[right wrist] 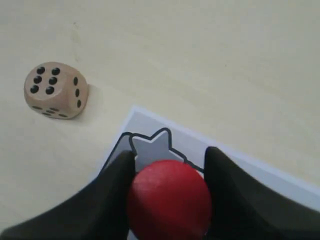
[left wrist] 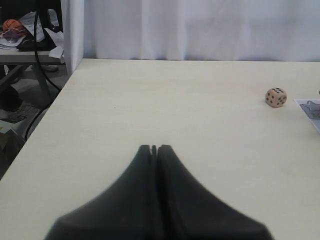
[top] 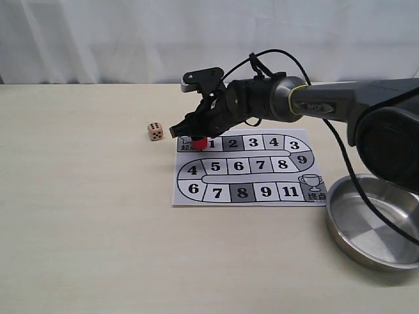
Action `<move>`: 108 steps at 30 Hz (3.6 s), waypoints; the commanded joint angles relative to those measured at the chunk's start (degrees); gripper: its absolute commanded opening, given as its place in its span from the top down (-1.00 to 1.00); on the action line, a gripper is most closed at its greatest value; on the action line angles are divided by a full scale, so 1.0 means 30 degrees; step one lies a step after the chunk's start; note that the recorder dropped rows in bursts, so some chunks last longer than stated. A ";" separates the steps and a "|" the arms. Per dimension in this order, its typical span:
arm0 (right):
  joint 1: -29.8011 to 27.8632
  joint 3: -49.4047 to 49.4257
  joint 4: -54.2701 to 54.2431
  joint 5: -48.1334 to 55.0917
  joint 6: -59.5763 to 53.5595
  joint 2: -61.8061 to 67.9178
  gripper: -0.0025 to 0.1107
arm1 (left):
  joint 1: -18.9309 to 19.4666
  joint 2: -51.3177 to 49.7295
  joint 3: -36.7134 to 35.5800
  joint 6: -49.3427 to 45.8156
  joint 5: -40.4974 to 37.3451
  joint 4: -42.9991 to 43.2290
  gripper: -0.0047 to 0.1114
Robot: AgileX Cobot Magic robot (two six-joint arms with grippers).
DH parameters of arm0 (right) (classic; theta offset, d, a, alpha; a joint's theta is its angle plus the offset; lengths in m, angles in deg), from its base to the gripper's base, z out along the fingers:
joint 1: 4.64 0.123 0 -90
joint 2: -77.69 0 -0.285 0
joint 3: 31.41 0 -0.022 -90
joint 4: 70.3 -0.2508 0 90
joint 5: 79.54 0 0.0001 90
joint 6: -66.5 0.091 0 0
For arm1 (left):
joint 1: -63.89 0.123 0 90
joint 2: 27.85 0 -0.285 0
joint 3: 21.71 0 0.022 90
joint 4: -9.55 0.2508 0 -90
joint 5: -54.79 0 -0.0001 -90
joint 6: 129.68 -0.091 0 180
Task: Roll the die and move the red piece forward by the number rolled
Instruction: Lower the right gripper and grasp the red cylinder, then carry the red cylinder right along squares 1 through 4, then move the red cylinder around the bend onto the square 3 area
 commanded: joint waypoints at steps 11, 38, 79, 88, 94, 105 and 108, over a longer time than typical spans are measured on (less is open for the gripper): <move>-0.0563 -0.0047 0.0066 0.0483 -0.0042 -0.1026 0.88 | -0.0002 0.0012 -0.0035 0.0106 0.0234 -0.0014 0.92; -0.2190 -0.0007 0.0018 0.1713 -0.0042 -0.1172 0.88 | -0.0002 0.0012 -0.0035 0.0106 0.0234 -0.0049 0.92; -0.4260 0.1588 -0.1811 0.3877 -0.1892 -0.0934 0.88 | -0.0002 0.0012 -0.0035 0.0106 0.0234 -0.0010 0.92; -0.5314 0.1534 -0.1811 0.3374 -0.1892 -0.2443 0.88 | -0.0002 0.0012 -0.0035 0.0106 0.0234 -0.0047 0.92; -0.5553 0.1624 -0.1811 0.3637 -0.1850 -0.1992 0.88 | -0.0002 0.0012 -0.0035 0.0106 0.0234 -0.0047 0.92; -0.5553 0.1535 -0.1476 0.4179 -0.1850 -0.1505 0.88 | -0.0002 0.0012 -0.0035 0.0106 0.0234 -0.0047 0.92; -0.5629 0.1535 -0.1476 0.4055 -0.1892 -0.1914 0.88 | -0.0002 0.0012 -0.0035 0.0106 0.0234 -0.0047 0.92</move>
